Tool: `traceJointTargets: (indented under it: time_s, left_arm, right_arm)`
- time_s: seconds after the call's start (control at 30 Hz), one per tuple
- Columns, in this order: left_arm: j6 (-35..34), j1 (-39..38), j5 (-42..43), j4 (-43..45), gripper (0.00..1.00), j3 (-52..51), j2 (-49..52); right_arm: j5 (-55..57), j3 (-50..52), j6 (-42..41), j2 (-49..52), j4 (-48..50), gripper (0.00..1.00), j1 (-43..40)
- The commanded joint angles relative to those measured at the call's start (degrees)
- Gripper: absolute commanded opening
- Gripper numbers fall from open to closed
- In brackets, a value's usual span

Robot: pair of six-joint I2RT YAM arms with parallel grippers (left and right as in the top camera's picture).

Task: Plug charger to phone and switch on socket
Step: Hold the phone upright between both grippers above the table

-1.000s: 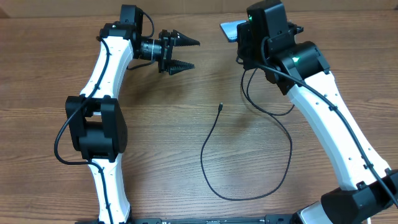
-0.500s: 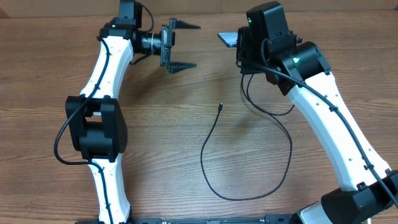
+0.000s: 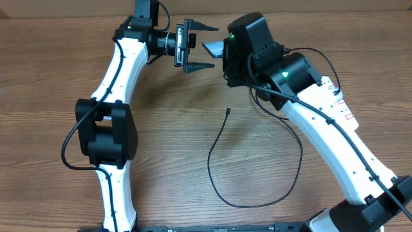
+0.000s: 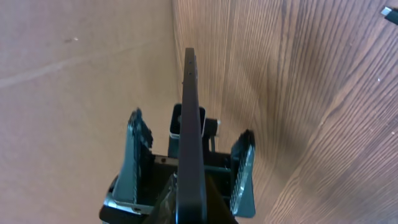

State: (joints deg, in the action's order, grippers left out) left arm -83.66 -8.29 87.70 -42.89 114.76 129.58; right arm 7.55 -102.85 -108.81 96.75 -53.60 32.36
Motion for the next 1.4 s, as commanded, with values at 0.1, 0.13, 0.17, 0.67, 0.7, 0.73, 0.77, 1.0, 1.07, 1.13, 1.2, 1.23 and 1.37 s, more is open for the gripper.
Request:
traceJointTargets:
  time_s: [0.1, 0.13, 0.17, 0.67, 0.7, 0.73, 0.77, 1.0, 1.07, 1.13, 1.2, 1.23, 1.37]
  left_arm:
    - [-1.7, 0.0, 0.7, 0.1, 0.72, 1.0, 0.5]
    - [-2.0, 0.0, 0.7, 0.1, 0.69, 1.0, 0.5]
    - [-2.1, 0.0, 0.7, 0.1, 0.67, 1.0, 0.5]
    - [-2.5, 0.0, 0.6, 0.1, 0.59, 1.0, 0.5]
    - [-2.5, 0.0, 0.6, 0.1, 0.58, 1.0, 0.5]
    - [-2.5, 0.0, 0.6, 0.1, 0.58, 1.0, 0.5]
    - [-2.5, 0.0, 0.6, 0.1, 0.58, 1.0, 0.5]
    - [-2.5, 0.0, -0.9, 0.1, 0.51, 1.0, 0.5]
    - [-2.5, 0.0, -1.1, 0.1, 0.51, 1.0, 0.5]
    - [-2.5, -0.1, -1.1, 0.1, 0.51, 1.0, 0.5]
    - [-2.5, -0.1, -1.1, 0.1, 0.49, 1.0, 0.5]
    - [-2.5, -0.2, -1.1, 0.1, 0.46, 1.0, 0.5]
    - [-2.5, -0.6, -1.0, 0.1, 0.43, 1.0, 0.5]
  right_arm:
    - [3.4, -1.7, -2.8, -2.1, 0.8, 0.04, 1.1]
    - [4.2, -1.7, -2.9, -2.1, 0.8, 0.04, 1.1]
    - [4.9, -1.7, -2.9, -2.1, 0.8, 0.04, 1.1]
    - [7.0, -1.2, -1.9, 1.4, 1.4, 0.04, 3.6]
    - [7.0, -1.2, -1.9, 1.4, 1.6, 0.04, 3.6]
    - [7.1, -1.2, -1.9, 1.4, 1.8, 0.04, 3.6]
    - [7.3, -1.2, -1.7, 1.4, 2.1, 0.04, 3.6]
    - [9.6, -1.2, 0.9, 1.4, 2.1, 0.04, 3.6]
    - [9.8, -1.2, 1.1, 1.4, 2.1, 0.04, 3.6]
    - [10.7, -1.2, 1.1, 1.4, 2.1, 0.04, 3.7]
    - [11.1, -1.2, 1.3, 1.4, 2.1, 0.04, 3.7]
    - [11.1, -1.2, 1.3, 1.5, 2.1, 0.04, 3.7]
    - [11.1, -1.2, 1.3, 1.6, 2.1, 0.04, 3.7]
